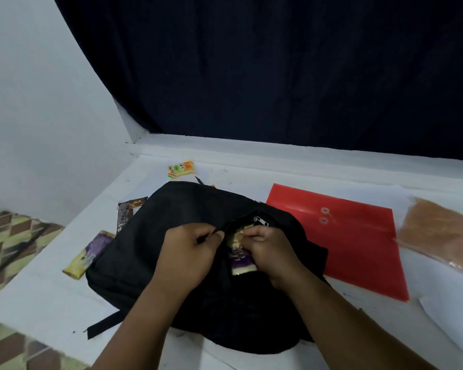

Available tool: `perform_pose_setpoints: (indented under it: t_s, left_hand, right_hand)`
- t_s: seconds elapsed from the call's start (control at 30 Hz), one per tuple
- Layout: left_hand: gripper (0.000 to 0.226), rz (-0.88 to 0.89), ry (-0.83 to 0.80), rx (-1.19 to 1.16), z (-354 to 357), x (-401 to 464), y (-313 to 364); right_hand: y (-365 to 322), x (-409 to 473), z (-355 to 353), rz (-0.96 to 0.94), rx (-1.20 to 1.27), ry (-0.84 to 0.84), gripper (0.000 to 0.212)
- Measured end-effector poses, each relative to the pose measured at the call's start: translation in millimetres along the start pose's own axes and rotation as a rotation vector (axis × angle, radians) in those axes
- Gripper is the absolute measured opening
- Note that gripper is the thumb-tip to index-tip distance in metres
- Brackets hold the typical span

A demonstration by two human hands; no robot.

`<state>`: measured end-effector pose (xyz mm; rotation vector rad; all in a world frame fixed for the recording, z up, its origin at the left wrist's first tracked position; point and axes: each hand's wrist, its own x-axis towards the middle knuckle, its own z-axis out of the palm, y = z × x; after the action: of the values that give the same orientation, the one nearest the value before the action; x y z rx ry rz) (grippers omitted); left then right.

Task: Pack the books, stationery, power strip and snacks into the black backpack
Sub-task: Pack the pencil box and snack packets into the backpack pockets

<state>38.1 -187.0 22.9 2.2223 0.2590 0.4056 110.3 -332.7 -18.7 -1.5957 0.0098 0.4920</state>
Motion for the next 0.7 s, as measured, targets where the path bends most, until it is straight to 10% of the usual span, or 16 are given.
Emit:
perform_pose_setpoints:
  t_s: [0.17, 0.33, 0.7]
  left_hand:
    - [0.041, -0.022, 0.015, -0.015, -3, -7, -6]
    - [0.038, 0.025, 0.022, 0.037, 1, -13, -16]
    - [0.041, 0.207, 0.002, 0.569, 51, -43, -63]
  right_hand:
    - [14, -9, 18, 0.012, 0.108, -0.147, 0.025]
    - [32, -12, 0, -0.289, -0.343, -0.164, 0.02]
    - [57, -49, -64, -0.526, -0.442, 0.313, 0.02]
